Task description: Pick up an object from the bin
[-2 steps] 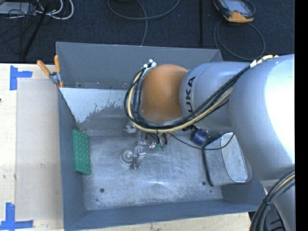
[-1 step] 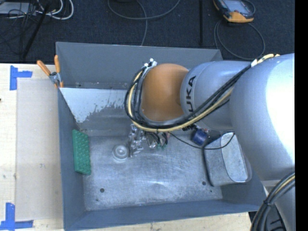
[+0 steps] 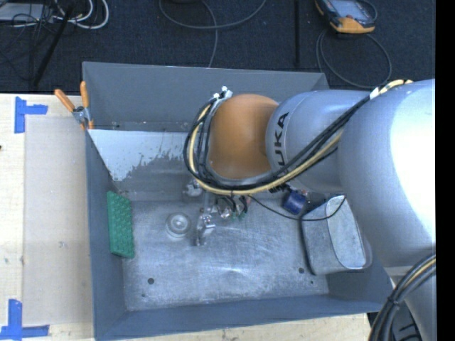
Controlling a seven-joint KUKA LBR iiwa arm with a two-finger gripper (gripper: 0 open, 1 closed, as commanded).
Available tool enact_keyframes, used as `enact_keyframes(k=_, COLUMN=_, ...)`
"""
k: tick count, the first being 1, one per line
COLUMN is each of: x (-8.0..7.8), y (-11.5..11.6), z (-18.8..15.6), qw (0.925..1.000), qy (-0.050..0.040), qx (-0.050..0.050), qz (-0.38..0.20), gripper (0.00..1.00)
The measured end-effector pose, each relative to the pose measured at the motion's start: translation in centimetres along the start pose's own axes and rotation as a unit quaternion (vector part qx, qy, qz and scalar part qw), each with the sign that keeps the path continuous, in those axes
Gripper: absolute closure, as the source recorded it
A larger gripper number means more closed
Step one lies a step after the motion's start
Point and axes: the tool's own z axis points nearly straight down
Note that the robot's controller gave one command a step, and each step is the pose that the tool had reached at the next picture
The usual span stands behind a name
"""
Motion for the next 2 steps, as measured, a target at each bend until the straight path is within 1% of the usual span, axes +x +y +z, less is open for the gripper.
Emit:
enact_keyframes(k=1, x=0.88, y=4.35, z=0.06, qw=0.9998, qy=0.0013, qx=0.001, qz=-0.022, gripper=0.0)
enact_keyframes(k=2, x=0.86, y=4.27, z=-0.12, qw=0.9998, qy=0.0029, qx=-0.001, qz=-0.019, gripper=1.0)
